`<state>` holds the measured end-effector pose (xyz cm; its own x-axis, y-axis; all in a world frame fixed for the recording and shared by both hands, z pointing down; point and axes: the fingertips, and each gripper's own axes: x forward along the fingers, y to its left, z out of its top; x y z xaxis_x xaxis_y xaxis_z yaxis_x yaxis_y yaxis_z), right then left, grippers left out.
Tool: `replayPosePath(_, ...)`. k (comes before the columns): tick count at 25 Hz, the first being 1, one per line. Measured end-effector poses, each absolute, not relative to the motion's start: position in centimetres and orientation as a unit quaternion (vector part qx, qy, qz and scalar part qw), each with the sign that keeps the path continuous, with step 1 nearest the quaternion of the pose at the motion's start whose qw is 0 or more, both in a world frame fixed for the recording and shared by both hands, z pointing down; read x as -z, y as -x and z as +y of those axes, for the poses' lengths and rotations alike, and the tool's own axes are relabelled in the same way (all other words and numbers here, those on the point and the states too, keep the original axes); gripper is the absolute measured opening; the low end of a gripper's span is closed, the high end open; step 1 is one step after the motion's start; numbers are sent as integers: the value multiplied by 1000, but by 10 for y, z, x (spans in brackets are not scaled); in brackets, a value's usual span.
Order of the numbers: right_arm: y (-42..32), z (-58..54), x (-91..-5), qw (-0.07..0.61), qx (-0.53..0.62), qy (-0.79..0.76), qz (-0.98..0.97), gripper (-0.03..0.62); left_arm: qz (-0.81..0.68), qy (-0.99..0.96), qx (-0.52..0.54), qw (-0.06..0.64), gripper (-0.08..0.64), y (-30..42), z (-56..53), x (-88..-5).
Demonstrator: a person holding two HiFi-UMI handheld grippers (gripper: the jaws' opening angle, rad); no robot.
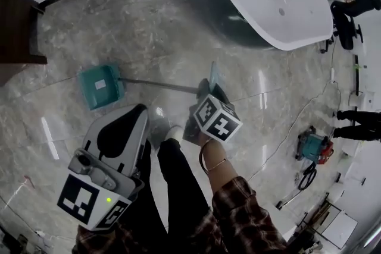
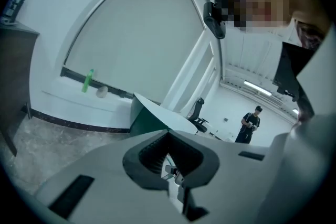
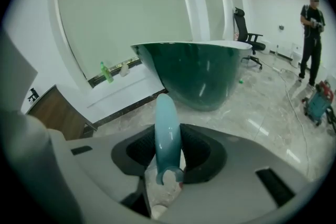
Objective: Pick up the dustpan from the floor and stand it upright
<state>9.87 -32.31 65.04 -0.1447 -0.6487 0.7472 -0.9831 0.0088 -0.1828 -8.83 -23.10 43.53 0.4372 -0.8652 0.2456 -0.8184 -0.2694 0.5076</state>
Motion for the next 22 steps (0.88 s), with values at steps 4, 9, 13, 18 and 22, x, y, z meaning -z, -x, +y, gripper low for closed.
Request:
replayPosePath(4, -40, -320, -619, 256, -309, -585, -705, 127, -561, -776, 59, 282, 9, 129, -217, -412)
replayPosePath(9, 52, -303, -586, 264, -280, -528, -757, 127, -609, -740, 84, 274, 8, 196, -189, -394)
replayPosePath(13, 122, -276, -571, 282, -275, -468, -791, 127, -654, -697, 108, 274, 9, 251, -152, -389)
replayPosePath(18, 185, -239, -563, 316, -256, -405, -819, 127, -702, -641, 131, 282, 9, 306, -105, -390)
replayPosePath(22, 221, -218, -566, 338, -237, -359, -837, 127, -734, -597, 148, 288, 9, 336, -76, -395)
